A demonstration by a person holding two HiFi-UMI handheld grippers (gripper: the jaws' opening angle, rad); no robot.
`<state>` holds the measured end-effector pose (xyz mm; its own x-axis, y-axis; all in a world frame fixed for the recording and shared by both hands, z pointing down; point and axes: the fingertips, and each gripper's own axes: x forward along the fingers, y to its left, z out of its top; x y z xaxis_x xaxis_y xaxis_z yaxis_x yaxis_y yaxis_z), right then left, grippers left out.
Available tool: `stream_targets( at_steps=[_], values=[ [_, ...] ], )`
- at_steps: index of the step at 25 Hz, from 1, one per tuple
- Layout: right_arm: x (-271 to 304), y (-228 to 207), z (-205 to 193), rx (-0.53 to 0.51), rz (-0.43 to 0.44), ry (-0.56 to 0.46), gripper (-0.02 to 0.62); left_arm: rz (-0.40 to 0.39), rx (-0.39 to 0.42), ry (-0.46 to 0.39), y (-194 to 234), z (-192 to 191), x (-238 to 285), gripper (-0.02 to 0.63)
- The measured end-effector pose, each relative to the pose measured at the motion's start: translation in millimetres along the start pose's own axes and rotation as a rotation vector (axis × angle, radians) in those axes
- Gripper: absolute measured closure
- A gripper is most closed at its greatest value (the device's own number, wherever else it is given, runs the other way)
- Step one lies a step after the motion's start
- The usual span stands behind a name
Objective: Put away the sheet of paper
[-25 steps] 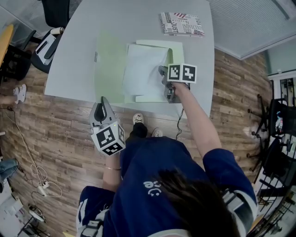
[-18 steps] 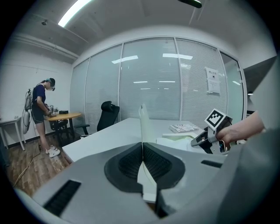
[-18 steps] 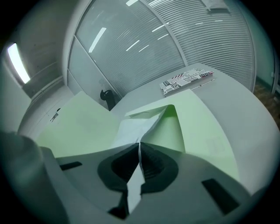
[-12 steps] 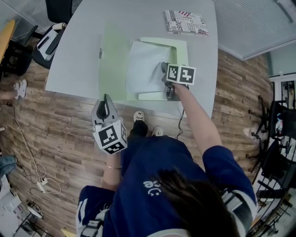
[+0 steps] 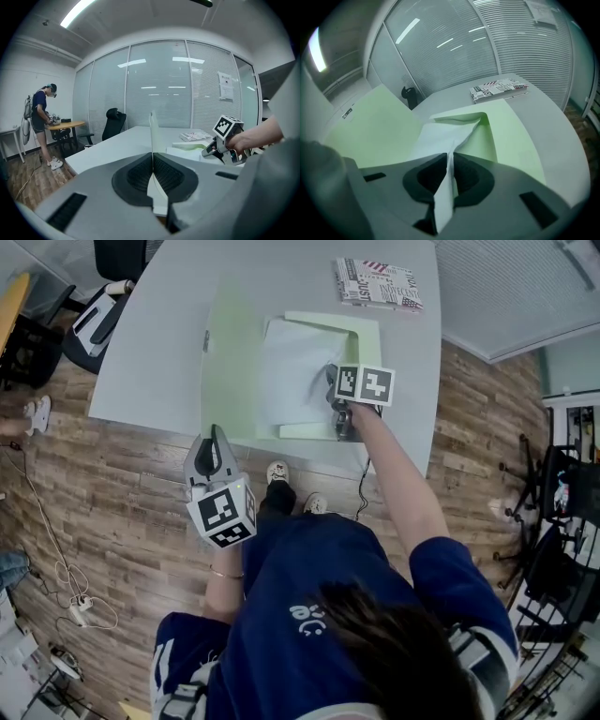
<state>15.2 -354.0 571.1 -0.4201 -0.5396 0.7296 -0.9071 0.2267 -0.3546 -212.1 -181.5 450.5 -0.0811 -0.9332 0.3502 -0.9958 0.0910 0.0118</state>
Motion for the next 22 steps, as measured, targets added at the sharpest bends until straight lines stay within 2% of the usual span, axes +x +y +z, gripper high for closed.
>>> stream_targets(
  at_steps=[1, 5, 6, 8, 11, 17, 22],
  values=[
    [-2.7, -0.3, -0.8, 0.007, -0.019, 0.004, 0.548, -0.003, 0.005, -0.002, -0.8, 0.6, 0.1, 0.598],
    [-17.3, -6.3, 1.0, -0.004, -0.115, 0.003, 0.54, -0.01, 0.015, -0.012, -5.0, 4.5, -1.1, 0.598],
    [-20.4, -9.8, 2.0, -0.026, -0.14, 0.001, 0.519, -0.013, 0.018, -0.013, -6.8, 5.0, -1.5, 0.598],
    [-24.3, -15.7, 1.5, -0.057, -0.161, 0.011, 0.411, -0.018, 0.027, -0.016, -10.3, 5.9, -2.0, 0.598],
    [-30.9, -21.1, 1.0, -0.028, -0.142, 0.002, 0.4, -0.025, 0.035, -0.018, -13.9, 7.1, -2.0, 0.598],
    [-56.1, -26.5, 9.5, 0.025, -0.094, -0.078, 0.391, -0.045, 0.05, -0.026, -21.5, 10.9, -2.1, 0.598],
    [-82.0, -29.2, 18.2, 0.06, -0.052, -0.142, 0.382, -0.097, 0.088, -0.057, -41.6, 21.9, -2.8, 0.598]
  ],
)
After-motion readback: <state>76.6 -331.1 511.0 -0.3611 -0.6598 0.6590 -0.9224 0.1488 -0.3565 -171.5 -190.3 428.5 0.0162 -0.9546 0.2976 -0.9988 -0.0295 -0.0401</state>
